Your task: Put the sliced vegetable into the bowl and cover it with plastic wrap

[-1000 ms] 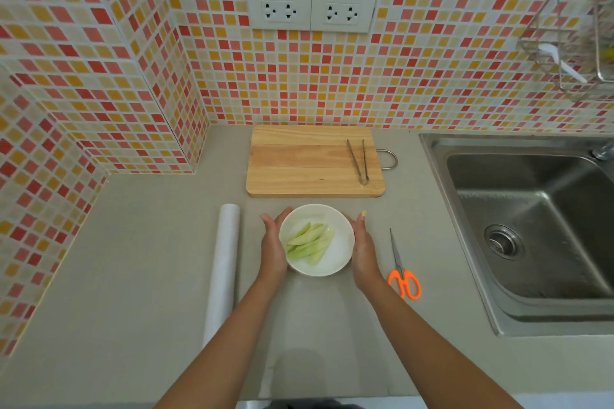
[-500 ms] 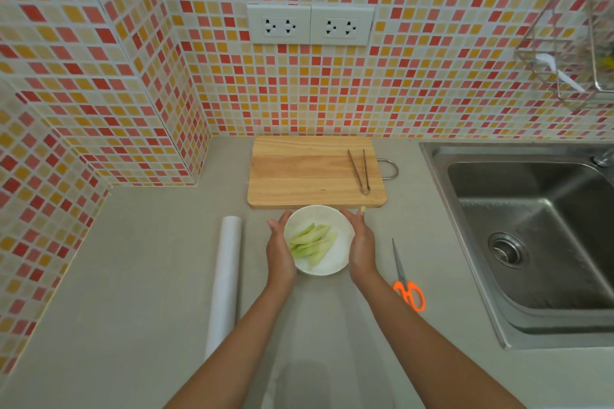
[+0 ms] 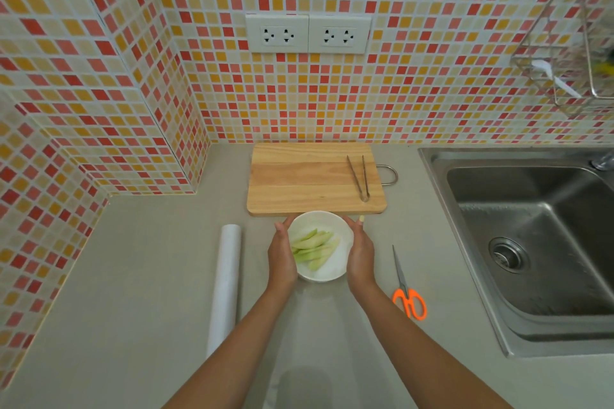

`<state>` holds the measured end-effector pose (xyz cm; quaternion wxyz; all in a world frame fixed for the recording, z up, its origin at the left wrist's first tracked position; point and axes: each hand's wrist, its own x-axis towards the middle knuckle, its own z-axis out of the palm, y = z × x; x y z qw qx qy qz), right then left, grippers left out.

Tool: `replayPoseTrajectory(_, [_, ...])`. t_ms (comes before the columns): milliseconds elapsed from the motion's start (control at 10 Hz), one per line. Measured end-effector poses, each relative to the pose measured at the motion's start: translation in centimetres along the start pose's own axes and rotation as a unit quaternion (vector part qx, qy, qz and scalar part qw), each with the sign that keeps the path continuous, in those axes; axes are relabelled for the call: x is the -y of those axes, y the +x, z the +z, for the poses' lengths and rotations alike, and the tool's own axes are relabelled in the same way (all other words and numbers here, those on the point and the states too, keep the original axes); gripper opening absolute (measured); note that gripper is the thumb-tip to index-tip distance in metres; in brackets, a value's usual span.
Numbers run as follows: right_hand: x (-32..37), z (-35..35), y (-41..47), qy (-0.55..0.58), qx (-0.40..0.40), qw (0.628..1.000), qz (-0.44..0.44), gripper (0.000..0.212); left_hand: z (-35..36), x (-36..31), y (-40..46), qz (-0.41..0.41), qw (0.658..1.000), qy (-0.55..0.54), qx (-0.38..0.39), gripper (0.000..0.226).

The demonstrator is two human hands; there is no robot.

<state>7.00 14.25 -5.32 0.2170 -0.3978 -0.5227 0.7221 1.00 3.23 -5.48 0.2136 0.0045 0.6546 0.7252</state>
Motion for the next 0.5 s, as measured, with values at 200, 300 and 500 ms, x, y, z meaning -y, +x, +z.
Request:
replayPoseTrajectory(200, [-0.4, -0.1, -0.7, 0.009, -0.004, 1.0, -0.01, 0.038, 0.1, 0.2, -0.5, -0.007, 1.0, 0.002, -0.014, 0.063])
replayPoseTrajectory(300, [-0.2, -0.1, -0.9, 0.0, 0.004, 1.0, -0.018, 0.037, -0.1, -0.2, -0.8, 0.01, 0.999, 0.03, 0.005, 0.072])
replayPoseTrajectory(500, [0.0, -1.5, -0.3, -0.056, 0.006, 0.998, -0.01, 0.043, -1.8, -0.6, -0.3, 0.028, 0.988, 0.152, 0.009, 0.057])
